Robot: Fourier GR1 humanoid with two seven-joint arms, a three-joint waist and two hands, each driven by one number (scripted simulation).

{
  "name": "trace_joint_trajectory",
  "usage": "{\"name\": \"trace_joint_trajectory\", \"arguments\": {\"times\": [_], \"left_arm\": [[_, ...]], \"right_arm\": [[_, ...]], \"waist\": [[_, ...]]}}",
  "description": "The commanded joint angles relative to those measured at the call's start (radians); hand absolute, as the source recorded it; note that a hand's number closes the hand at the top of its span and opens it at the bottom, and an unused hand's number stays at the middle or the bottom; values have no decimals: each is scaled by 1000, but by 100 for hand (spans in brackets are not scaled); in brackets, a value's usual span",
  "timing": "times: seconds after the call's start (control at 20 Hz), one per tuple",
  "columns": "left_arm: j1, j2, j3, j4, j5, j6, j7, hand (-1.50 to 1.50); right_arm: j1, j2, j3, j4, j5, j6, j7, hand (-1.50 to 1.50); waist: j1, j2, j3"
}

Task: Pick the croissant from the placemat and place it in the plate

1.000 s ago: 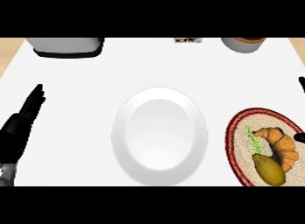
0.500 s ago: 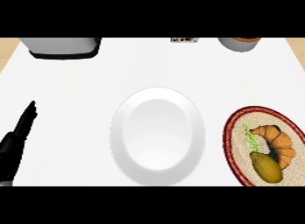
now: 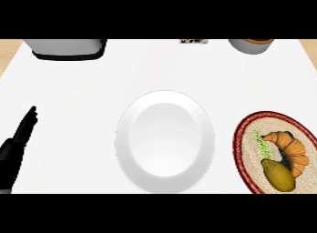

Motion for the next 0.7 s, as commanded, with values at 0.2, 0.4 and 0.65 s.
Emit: {"name": "trace_joint_trajectory", "arguments": {"times": [0.2, 0.4, 0.65], "left_arm": [[4, -29, 19, 50, -10, -26, -55, 0], [-24, -57, 4, 20, -58, 11, -1, 0], [-11, -46, 16, -64, -66, -4, 71, 0]], "right_arm": [[-117, -139, 74, 128, 213, 55, 51, -150], [-180, -148, 154, 197, 322, 99, 30, -150], [-220, -118, 251, 200, 454, 92, 30, -150]], "waist": [[8, 1, 0], [7, 1, 1], [7, -1, 1]]}}
